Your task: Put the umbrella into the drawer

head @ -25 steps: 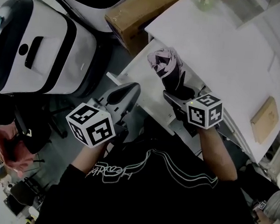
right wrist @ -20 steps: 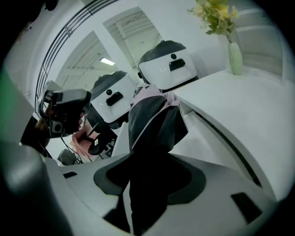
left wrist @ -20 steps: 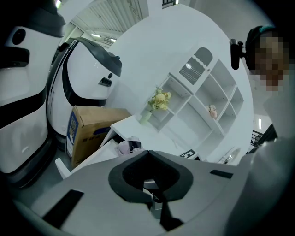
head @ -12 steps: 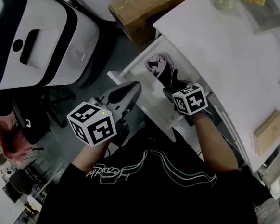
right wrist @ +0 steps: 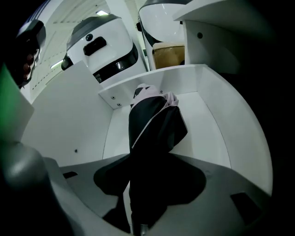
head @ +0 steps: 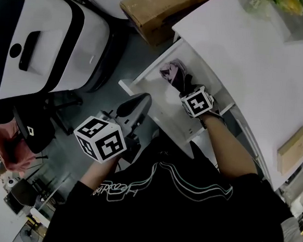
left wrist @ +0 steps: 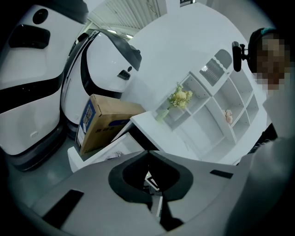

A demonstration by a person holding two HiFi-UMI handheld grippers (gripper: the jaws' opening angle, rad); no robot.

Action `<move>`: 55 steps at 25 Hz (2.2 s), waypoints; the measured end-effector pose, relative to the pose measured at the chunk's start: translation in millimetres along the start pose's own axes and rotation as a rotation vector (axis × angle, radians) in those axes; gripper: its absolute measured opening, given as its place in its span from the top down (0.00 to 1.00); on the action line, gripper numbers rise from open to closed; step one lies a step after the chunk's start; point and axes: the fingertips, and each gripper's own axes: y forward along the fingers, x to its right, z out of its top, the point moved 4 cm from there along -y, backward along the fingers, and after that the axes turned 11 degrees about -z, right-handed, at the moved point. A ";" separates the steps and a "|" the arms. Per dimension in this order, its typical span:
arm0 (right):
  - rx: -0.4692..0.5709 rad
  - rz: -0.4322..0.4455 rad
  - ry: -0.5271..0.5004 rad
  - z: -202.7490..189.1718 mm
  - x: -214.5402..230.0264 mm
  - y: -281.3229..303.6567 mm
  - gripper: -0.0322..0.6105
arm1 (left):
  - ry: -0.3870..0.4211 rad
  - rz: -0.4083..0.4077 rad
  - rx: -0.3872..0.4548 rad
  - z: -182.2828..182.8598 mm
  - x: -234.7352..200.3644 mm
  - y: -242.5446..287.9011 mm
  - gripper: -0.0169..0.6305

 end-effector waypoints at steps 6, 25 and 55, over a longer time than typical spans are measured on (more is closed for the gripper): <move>-0.043 -0.008 -0.004 -4.1 -4.6 17.4 0.60 | -0.021 0.011 0.001 5.2 -16.7 -3.3 0.94; 0.017 -0.035 0.017 -3.5 -8.5 7.5 0.55 | -0.006 -0.012 0.005 2.3 -12.0 -15.1 0.94; 0.849 0.123 0.340 -30.2 -129.6 -377.7 0.81 | 0.293 -0.291 0.027 -41.3 178.6 -126.6 0.94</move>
